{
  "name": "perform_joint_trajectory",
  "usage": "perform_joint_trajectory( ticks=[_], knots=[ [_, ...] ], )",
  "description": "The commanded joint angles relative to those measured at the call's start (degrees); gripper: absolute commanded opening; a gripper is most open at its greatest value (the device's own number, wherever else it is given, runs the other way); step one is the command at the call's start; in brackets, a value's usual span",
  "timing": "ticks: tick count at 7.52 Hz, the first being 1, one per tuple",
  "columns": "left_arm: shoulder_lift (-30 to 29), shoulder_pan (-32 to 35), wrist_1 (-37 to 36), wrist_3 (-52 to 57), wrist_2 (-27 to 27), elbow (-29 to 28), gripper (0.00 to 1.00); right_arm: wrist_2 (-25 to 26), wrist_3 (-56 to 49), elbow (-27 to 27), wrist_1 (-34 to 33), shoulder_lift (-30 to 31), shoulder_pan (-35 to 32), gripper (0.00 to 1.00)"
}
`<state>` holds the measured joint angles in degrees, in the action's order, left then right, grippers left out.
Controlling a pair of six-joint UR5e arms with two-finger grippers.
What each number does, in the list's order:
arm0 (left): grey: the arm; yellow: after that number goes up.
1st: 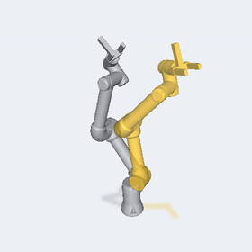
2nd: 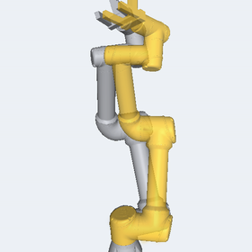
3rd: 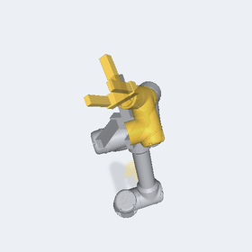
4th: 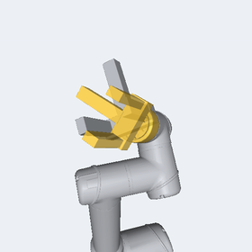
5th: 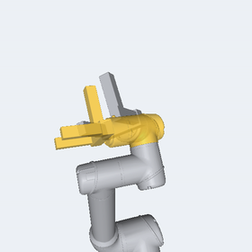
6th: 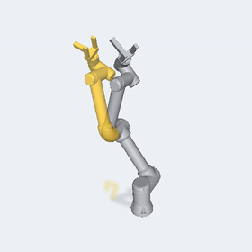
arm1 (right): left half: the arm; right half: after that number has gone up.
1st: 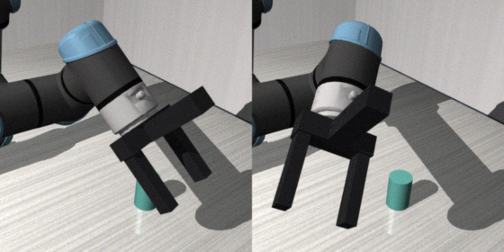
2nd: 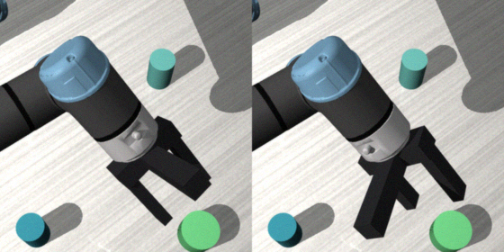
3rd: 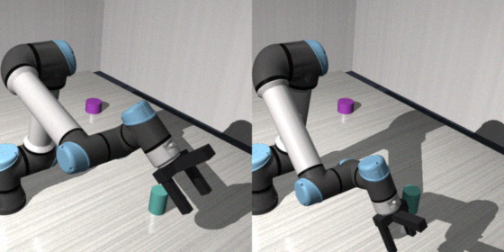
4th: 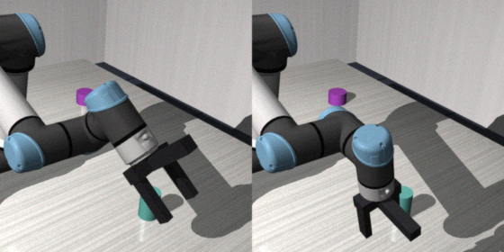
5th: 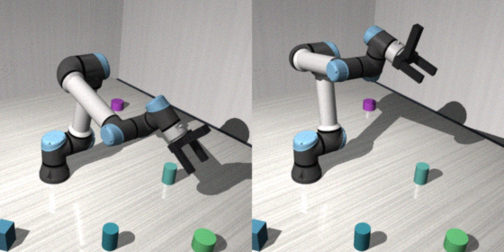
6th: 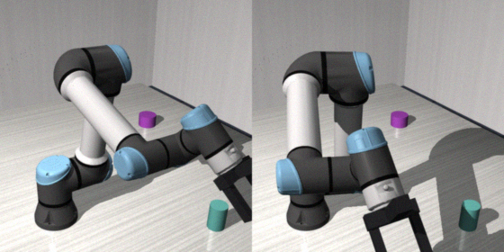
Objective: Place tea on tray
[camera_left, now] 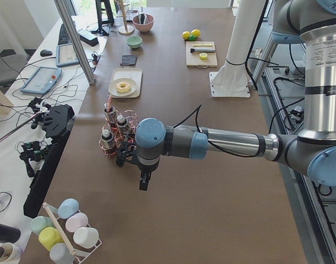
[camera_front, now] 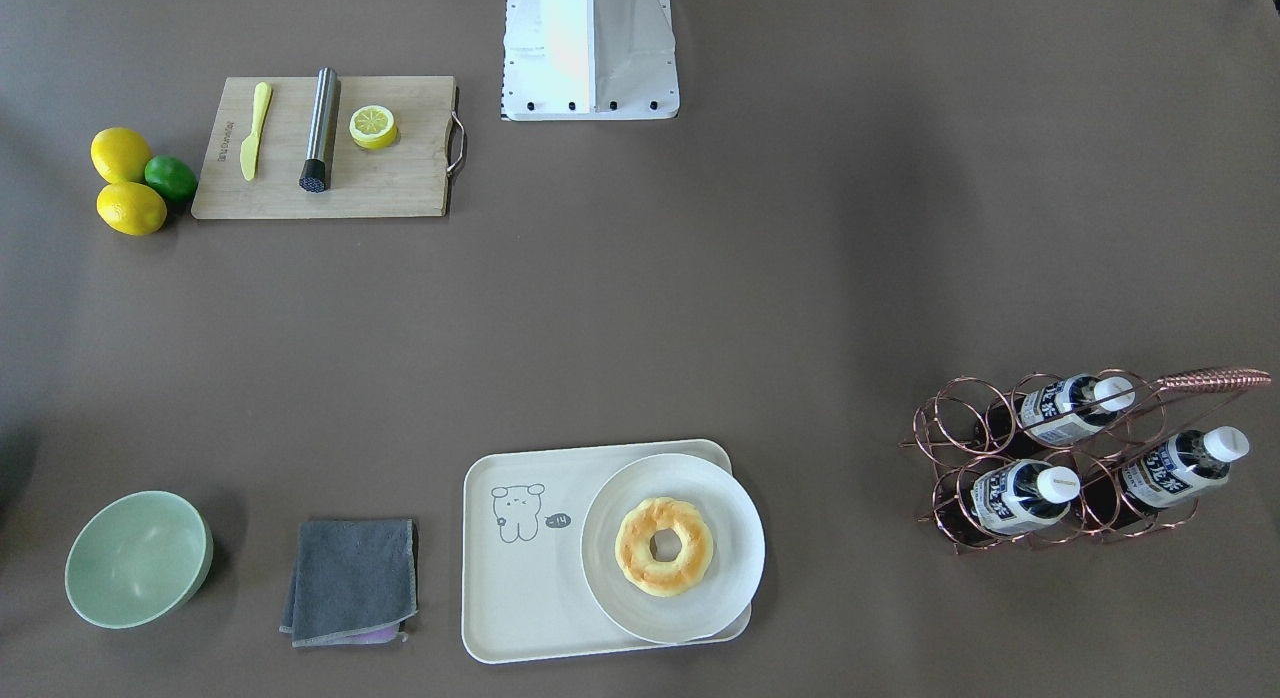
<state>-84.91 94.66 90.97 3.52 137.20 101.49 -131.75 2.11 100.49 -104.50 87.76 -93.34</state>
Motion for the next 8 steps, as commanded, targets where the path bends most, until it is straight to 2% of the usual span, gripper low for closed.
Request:
perform_joint_trajectory(
  ticks=[1,8],
  knots=[
    [-0.3,0.0,0.0,-0.1,0.0,0.0,0.97,0.0,0.0,0.1,0.0,0.0,0.0,1.00],
    [-0.6,0.0,0.1,0.0,0.1,-0.3,0.97,-0.1,-0.1,0.1,0.1,0.8,0.0,1.00]
  ],
)
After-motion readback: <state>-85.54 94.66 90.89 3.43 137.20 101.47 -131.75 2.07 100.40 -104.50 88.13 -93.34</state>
